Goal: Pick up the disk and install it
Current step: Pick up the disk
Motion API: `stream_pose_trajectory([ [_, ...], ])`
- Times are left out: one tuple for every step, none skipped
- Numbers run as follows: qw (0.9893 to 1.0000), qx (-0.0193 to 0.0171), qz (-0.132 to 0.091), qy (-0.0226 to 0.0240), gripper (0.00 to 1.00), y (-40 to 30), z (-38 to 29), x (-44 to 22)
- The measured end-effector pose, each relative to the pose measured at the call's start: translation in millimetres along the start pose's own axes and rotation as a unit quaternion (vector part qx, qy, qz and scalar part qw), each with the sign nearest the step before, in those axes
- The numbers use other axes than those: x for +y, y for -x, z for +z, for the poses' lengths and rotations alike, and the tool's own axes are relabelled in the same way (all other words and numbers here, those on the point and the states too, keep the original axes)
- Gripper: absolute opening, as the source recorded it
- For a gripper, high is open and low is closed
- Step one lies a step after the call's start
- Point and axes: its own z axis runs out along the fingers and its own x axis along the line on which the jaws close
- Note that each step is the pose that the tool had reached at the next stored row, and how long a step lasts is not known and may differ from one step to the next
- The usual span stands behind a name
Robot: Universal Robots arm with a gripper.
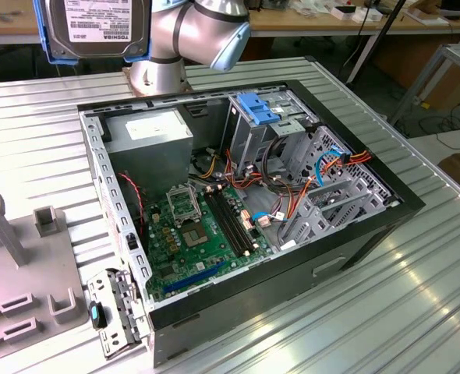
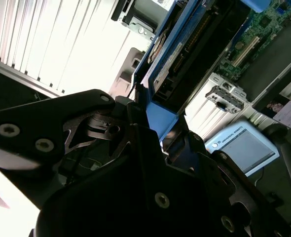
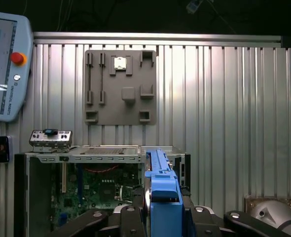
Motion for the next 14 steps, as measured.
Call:
stream_pose_trajectory([
  [1.0000,0.0000,0.000,-0.0007,0.37,0.0,0.6,-2.9],
  [1.0000,0.0000,0.000,-0.0016,0.37,0.0,1.2,-4.9],
  [1.0000,0.0000,0.000,-0.0022,0.37,0.0,1.5,-5.8],
  [1.0000,0.0000,0.000,-0.0026,0.37,0.0,1.7,-6.5],
  [1.0000,0.0000,0.000,-0.0030,0.37,0.0,2.0,-7.9],
  [1.0000,0.0000,0.000,-0.0033,0.37,0.0,2.2,-9.3],
  [1.0000,0.0000,0.000,-0.0035,0.37,0.0,2.5,-10.3],
  [1.0000,0.0000,0.000,-0.0038,0.37,0.0,2.7,-11.1],
  [1.0000,0.0000,0.000,-0.0040,0.37,0.0,2.9,-12.0],
  [1.0000,0.0000,0.000,-0.0043,0.37,-0.1,3.1,-12.8],
  [1.0000,0.0000,0.000,-0.0047,0.37,-0.1,3.4,-14.0],
  [1.0000,0.0000,0.000,-0.0049,0.37,-0.1,3.5,-14.9],
  [1.0000,0.0000,0.000,-0.0051,0.37,0.0,3.7,-15.8],
  [1.0000,0.0000,0.000,-0.0053,0.37,0.0,3.8,-16.6],
])
